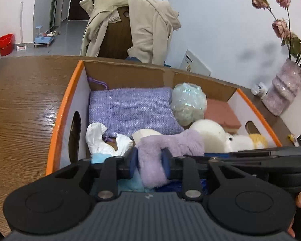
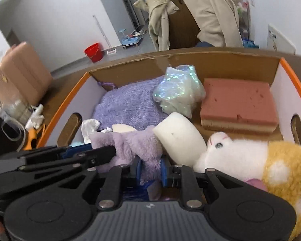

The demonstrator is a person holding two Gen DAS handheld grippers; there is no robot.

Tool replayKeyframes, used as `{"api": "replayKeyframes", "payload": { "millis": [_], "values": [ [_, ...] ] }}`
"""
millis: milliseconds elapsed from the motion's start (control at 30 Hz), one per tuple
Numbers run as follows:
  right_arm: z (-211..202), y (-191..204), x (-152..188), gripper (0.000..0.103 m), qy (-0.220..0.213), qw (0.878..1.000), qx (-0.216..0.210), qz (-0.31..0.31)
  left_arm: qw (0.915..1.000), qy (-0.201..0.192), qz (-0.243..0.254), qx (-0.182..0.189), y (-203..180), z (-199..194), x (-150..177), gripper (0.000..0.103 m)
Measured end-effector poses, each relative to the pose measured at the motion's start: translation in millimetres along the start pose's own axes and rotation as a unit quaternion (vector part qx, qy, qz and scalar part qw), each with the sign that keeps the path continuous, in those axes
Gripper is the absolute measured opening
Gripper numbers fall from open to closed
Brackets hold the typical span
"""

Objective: Organize soft objects

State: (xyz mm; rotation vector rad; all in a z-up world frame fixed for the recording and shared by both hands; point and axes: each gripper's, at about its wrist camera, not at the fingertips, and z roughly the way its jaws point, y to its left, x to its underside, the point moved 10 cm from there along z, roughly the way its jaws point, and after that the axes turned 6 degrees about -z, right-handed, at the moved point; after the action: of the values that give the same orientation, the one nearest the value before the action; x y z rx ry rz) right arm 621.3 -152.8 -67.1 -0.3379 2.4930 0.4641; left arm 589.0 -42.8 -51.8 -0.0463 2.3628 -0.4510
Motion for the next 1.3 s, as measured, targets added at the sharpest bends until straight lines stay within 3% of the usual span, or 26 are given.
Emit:
{"api": "replayKeyframes", "payload": {
  "millis": [100,167,200,233,367,467,667,767,1033,1167,1300],
  "values": [
    [-5,2,3,0.023,-0.003,1.0,0.006,0.006,0.9998,-0.015,0.012,-0.008,-1,-15,0,0.042],
    [-19,6,2,0.036,-0.021,1.0,0.006,0.006,0.9997,-0.022,0.012,0.001,-4,-33,-2,0.048],
    [-25,8,1,0.037,-0.028,1.0,0.006,0.007,0.9995,-0.031,0.011,-0.001,-4,-42,-5,0.056],
    [-36,8,-2,0.039,-0.039,0.999,0.007,0.005,0.9988,-0.045,0.013,-0.01,-3,-54,-9,0.062],
    [-96,5,-12,0.049,-0.089,0.996,0.029,-0.011,0.9956,-0.088,0.03,-0.012,-7,-108,-20,0.065],
    [-141,-1,-16,0.056,-0.119,0.992,0.043,-0.015,0.9917,-0.117,0.046,-0.028,-9,-145,-22,0.075],
    [-232,-24,-5,0.065,-0.172,0.98,0.095,-0.02,0.9865,-0.152,0.046,-0.041,-4,-206,-20,0.077],
    [-254,-25,7,0.068,-0.178,0.977,0.113,-0.032,0.9847,-0.163,0.045,-0.043,-6,-225,-16,0.077],
    [-286,-7,43,0.074,-0.206,0.966,0.141,-0.069,0.9756,-0.205,0.052,-0.058,-15,-273,10,0.079],
    [-300,12,67,0.083,-0.235,0.957,0.142,-0.094,0.9671,-0.237,0.061,-0.068,-20,-299,40,0.083],
    [-309,28,98,0.084,-0.252,0.952,0.14,-0.1,0.965,-0.246,0.064,-0.064,-25,-316,72,0.084]
  ]
}}
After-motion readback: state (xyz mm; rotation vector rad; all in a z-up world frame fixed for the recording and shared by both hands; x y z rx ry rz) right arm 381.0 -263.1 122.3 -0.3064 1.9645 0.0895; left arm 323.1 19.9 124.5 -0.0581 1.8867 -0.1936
